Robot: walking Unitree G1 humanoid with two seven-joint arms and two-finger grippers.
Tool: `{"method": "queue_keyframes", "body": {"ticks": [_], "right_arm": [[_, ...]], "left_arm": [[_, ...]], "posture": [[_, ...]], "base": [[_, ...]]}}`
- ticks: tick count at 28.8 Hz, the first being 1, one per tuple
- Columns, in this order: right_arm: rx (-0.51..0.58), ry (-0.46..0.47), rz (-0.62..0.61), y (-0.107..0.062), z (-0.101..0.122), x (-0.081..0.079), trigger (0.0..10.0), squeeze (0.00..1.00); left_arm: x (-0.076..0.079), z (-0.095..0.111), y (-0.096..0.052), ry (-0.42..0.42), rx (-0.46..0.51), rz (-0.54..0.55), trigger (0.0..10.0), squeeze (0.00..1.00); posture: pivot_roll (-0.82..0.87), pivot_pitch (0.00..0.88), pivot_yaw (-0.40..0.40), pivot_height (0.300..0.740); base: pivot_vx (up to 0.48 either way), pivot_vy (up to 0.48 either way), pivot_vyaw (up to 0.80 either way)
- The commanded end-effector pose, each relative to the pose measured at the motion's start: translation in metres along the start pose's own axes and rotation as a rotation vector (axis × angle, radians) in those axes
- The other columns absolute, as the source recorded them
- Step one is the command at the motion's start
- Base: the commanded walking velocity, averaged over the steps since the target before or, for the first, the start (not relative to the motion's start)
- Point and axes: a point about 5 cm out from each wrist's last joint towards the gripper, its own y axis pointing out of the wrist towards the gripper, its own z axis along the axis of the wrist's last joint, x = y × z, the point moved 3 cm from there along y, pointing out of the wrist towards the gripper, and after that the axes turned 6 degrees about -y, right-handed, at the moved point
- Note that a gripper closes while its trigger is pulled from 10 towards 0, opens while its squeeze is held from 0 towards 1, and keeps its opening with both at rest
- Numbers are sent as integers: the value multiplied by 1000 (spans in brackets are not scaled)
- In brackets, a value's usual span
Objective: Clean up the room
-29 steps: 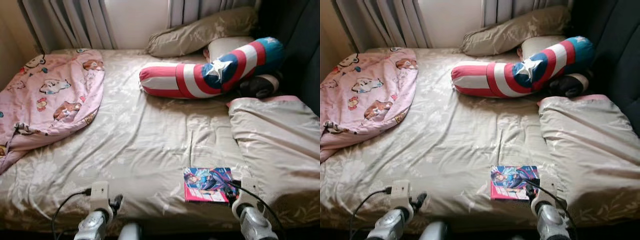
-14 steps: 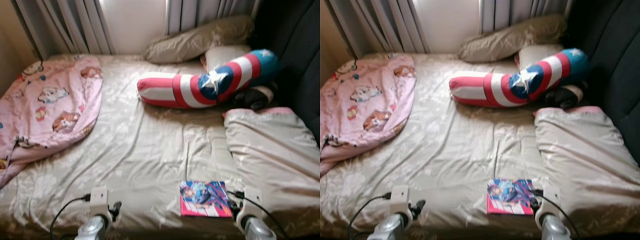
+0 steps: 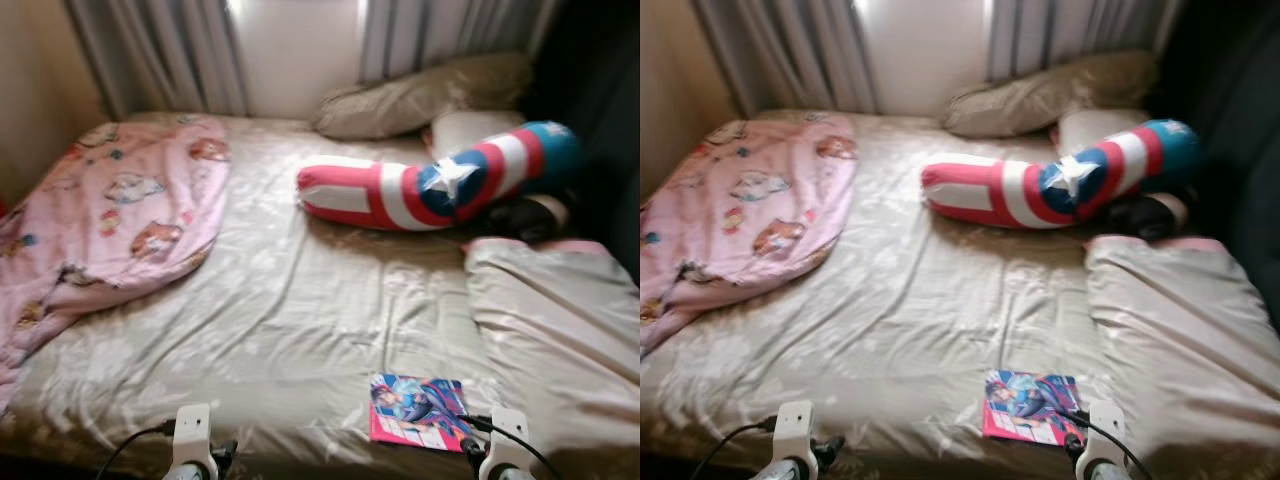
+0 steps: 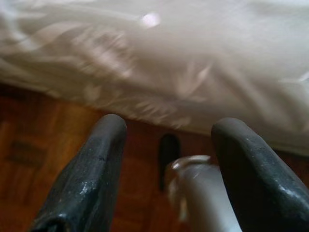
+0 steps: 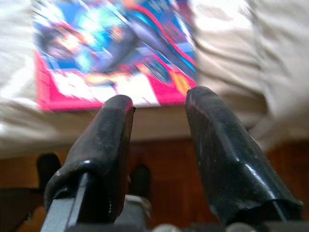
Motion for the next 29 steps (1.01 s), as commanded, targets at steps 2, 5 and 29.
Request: {"method": "queue_keyframes", "body": {"ticks": [2,5,29], "right_arm": [[-18,32,-10,-1,-5,3,10000,0],[-24,21,-11,-1,-5,3,10000,0],[18,41,3,1,6,0,10000,0]], "left_arm": [[0,-7,-1,1,-32,2,10000,0],[0,-9,-1,-1,-40,4,10000,0],[-1,-6,0,15,-41,10,10000,0]], "posture": [[73,0,-13,740],[72,0,-10,740],[73,0,1,740]], "base": [[0,480,0],[0,480,0],[0,480,233]]}}
